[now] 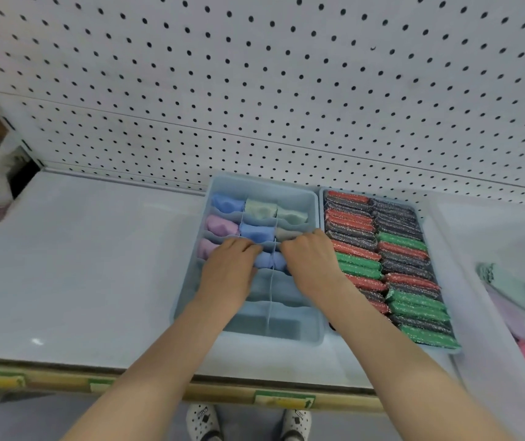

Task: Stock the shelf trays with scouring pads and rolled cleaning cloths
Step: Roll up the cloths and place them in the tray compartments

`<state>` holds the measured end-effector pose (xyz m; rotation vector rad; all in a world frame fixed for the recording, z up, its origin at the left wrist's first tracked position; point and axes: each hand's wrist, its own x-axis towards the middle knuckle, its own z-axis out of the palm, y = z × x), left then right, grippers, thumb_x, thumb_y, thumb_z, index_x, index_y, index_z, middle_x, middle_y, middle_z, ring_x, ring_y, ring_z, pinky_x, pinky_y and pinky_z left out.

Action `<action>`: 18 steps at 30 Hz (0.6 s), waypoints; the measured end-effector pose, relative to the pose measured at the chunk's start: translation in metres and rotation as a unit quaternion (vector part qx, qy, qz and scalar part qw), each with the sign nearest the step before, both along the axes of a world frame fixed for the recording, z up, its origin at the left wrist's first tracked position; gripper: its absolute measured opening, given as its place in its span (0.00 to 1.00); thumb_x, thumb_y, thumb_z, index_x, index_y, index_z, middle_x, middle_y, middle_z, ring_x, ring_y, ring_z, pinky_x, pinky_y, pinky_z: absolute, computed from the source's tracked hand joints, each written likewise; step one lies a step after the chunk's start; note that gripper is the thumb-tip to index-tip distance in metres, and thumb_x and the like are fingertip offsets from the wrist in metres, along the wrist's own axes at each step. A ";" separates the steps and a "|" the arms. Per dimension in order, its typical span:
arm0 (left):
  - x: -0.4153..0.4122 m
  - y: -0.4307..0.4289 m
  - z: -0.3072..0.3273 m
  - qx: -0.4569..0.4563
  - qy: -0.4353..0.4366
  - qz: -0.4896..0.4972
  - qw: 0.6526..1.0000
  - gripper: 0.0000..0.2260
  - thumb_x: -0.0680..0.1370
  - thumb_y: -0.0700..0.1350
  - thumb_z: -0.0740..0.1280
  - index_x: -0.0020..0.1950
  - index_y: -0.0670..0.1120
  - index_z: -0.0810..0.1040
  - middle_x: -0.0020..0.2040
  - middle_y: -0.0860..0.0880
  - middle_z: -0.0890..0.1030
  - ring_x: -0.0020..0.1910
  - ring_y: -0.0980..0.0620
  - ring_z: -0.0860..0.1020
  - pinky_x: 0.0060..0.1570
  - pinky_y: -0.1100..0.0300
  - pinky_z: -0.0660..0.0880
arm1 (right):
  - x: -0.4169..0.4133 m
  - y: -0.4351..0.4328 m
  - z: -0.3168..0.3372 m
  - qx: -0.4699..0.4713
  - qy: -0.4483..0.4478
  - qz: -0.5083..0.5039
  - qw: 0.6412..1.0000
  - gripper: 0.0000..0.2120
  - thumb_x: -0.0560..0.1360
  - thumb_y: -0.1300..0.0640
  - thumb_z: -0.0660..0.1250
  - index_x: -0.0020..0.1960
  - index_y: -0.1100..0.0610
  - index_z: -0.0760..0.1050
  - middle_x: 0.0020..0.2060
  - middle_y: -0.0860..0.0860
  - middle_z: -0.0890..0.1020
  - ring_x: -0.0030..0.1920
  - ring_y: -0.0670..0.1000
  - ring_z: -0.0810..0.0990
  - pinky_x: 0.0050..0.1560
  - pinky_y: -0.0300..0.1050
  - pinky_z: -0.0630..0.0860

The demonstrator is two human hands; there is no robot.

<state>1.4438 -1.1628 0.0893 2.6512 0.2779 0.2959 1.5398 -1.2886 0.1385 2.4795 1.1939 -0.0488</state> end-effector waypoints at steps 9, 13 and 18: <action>0.001 -0.003 0.004 -0.009 0.043 0.024 0.999 0.16 0.77 0.39 0.67 0.64 0.48 0.79 0.61 0.49 0.79 0.61 0.47 0.75 0.58 0.53 0.73 | 0.005 -0.031 0.012 0.139 0.098 0.015 0.985 0.11 0.72 0.58 0.68 0.54 0.53 0.80 0.47 0.52 0.84 0.50 0.56 0.80 0.47 0.44 0.72; 0.012 -0.031 0.028 -0.025 0.037 0.045 0.998 0.16 0.77 0.39 0.64 0.64 0.50 0.78 0.61 0.48 0.80 0.57 0.44 0.78 0.54 0.51 0.75 | 0.015 -0.104 0.046 0.306 0.087 -0.020 0.948 0.12 0.76 0.58 0.67 0.59 0.54 0.80 0.49 0.53 0.84 0.51 0.57 0.79 0.50 0.53 0.78; 0.053 -0.116 0.056 -0.041 -0.060 -0.079 0.994 0.13 0.76 0.38 0.69 0.60 0.46 0.81 0.56 0.46 0.81 0.52 0.44 0.79 0.52 0.52 0.75 | 0.055 -0.233 0.080 0.378 0.063 -0.199 0.902 0.11 0.78 0.58 0.64 0.59 0.50 0.80 0.51 0.47 0.85 0.51 0.50 0.82 0.53 0.44 0.76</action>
